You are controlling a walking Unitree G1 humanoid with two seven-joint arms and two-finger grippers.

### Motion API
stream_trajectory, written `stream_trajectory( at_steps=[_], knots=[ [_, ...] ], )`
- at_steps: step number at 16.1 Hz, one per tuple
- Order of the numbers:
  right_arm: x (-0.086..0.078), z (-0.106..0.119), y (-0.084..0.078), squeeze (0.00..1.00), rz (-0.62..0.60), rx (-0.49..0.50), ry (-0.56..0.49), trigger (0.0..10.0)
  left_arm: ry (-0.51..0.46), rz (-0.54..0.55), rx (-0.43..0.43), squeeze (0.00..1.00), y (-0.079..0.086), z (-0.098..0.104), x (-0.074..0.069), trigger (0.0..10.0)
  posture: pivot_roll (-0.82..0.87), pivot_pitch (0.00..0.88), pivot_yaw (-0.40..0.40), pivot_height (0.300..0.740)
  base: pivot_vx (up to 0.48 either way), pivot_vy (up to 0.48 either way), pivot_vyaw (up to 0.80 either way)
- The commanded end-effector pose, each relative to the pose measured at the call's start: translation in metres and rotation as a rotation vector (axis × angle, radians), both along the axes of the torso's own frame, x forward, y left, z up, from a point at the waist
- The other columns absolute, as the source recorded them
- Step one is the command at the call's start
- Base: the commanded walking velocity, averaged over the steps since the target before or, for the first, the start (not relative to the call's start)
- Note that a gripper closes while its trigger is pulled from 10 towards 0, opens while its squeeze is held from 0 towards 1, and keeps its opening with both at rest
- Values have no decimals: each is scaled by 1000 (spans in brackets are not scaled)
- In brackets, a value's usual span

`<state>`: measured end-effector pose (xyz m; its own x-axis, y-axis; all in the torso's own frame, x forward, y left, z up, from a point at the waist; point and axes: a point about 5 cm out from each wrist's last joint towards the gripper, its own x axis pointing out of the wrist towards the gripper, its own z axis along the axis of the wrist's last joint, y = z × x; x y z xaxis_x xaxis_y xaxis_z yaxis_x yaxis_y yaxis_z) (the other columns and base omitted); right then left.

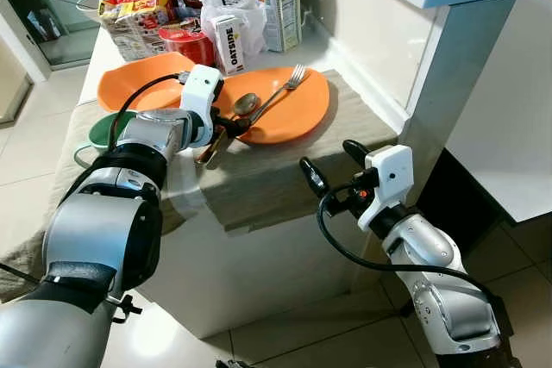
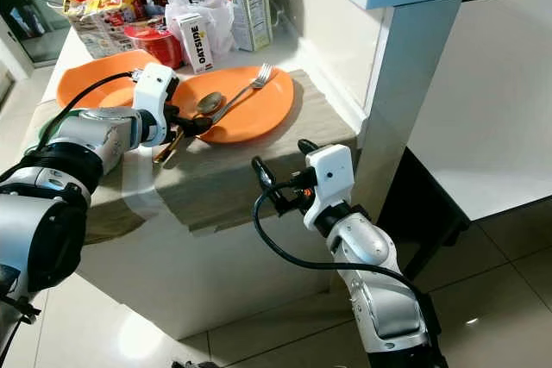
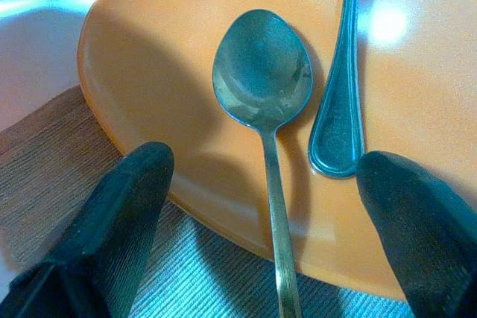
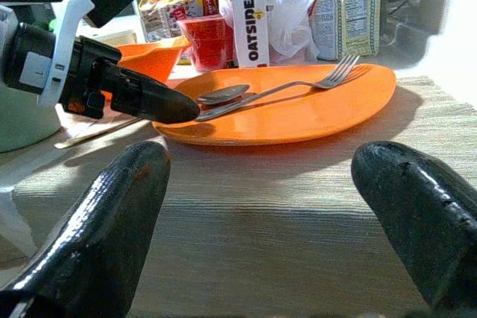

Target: Setting the table

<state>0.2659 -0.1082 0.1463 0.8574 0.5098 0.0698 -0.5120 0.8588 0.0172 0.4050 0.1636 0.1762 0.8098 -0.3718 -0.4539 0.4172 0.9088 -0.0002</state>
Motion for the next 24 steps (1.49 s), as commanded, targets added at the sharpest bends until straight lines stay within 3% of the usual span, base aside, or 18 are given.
stream_trajectory(
  at_steps=[1, 8, 9, 10, 11, 16, 24],
  knots=[
    [-3, 1, 3, 0, 6, -1, -1, 10000, 25, 15, -9, 0, 2, -10, -3, 10000, -156, 0, 145, 740, 0, 0, 0],
    [-3, 1, 3, 0, 5, 1, 3, 10000, 46, 22, -5, 0, -2, -19, -6, 10000, -161, 0, 148, 740, 0, 0, 0],
    [-3, 1, 4, 0, 5, 1, 4, 10000, 43, 18, 4, 0, -2, -20, -6, 5765, -161, 0, 148, 740, 0, 0, 0],
    [-3, 1, 4, 0, 5, 1, 4, 10000, 41, 15, 20, 0, -1, -21, -6, 5294, -161, 0, 148, 740, 0, 0, 0],
    [-3, 1, 4, 0, 4, 2, 4, 10000, 32, -4, 53, 0, -1, -22, -6, 0, -163, 4, 150, 740, 0, 0, 0],
    [-3, 0, 4, 0, 6, 3, 6, 10000, 38, -22, 99, 0, 0, -25, -8, 0, -162, 4, 149, 740, 0, 0, 0],
    [-2, -1, 4, 0, 3, -2, 10, 10000, 66, 3, 48, 0, 2, -28, -9, 0, -164, 0, 149, 740, 0, 0, 0]
  ],
)
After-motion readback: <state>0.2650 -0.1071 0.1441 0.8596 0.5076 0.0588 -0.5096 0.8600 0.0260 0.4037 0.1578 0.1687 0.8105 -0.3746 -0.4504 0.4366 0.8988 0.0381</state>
